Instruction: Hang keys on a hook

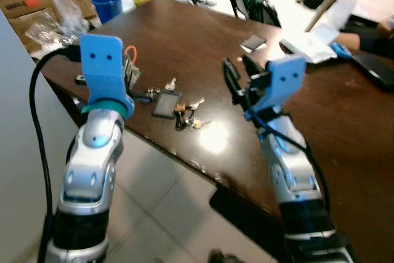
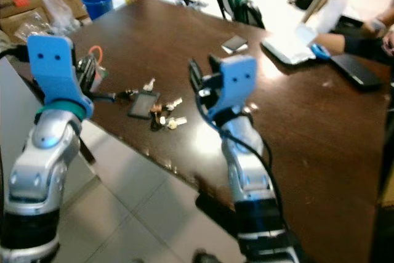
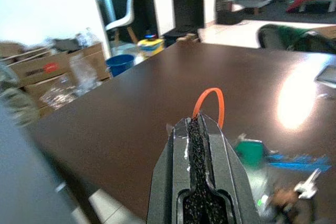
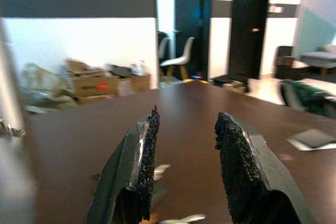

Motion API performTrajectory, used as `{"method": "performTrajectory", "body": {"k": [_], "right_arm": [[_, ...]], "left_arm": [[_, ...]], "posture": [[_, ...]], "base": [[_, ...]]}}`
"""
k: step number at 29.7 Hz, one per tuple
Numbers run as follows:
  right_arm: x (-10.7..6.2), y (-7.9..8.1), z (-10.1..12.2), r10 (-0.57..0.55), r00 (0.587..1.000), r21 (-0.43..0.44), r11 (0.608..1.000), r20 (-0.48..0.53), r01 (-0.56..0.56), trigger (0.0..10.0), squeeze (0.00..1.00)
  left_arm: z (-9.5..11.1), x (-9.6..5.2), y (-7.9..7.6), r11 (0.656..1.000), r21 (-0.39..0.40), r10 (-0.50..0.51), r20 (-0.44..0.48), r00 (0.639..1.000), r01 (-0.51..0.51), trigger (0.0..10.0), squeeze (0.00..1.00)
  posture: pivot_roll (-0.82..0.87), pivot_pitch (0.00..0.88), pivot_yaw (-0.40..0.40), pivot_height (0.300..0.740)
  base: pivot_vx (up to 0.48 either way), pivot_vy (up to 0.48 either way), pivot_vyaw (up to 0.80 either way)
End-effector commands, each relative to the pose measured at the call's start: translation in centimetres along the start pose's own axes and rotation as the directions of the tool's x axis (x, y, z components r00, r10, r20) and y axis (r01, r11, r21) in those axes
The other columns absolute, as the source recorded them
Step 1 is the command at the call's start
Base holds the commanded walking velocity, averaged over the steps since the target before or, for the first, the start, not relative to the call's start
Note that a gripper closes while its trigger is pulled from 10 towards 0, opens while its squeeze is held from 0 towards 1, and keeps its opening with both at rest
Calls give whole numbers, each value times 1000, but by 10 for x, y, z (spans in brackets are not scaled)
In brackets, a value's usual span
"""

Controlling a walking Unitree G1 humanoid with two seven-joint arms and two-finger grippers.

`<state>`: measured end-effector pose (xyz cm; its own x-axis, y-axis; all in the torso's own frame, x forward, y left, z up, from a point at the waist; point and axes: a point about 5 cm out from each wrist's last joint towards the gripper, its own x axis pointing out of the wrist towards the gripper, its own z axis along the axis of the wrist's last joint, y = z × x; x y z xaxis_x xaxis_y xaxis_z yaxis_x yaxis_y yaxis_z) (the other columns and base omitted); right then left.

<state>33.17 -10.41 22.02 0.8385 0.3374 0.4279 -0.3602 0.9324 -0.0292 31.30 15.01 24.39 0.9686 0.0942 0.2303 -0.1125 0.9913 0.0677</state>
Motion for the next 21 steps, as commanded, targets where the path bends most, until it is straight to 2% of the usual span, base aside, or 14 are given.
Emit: {"method": "performTrajectory", "body": {"k": [1, 10, 18, 21], "right_arm": [[-1, 1, -1, 17, 1000, 4, 1000, -8, -17, 10000, 0], [0, 2, -2, 20, 1000, -6, 1000, -9, -21, 10000, 0], [0, 3, -2, 30, 999, -50, 998, -15, -31, 10000, 0], [0, 3, -2, 34, 999, -50, 998, -17, -35, 10000, 0]], "left_arm": [[-2, 0, 1, 1000, 4, 11, -5, 1000, -11, 10000, 0], [-3, 0, 2, 1000, 2, 11, -19, 1000, -11, 10000, 0], [-5, 1, -2, 1000, -8, -18, -45, 999, 18, 10000, 0], [-6, 0, -7, 999, -3, -43, -64, 997, 43, 10000, 0]], "posture": [[115, 16, 96, 740], [119, 24, 95, 740], [121, 26, 95, 740], [121, 29, 97, 740]], "base": [[-341, 0, 0], [-330, 0, 0], [0, 0, 0], [0, 0, 800]]}}
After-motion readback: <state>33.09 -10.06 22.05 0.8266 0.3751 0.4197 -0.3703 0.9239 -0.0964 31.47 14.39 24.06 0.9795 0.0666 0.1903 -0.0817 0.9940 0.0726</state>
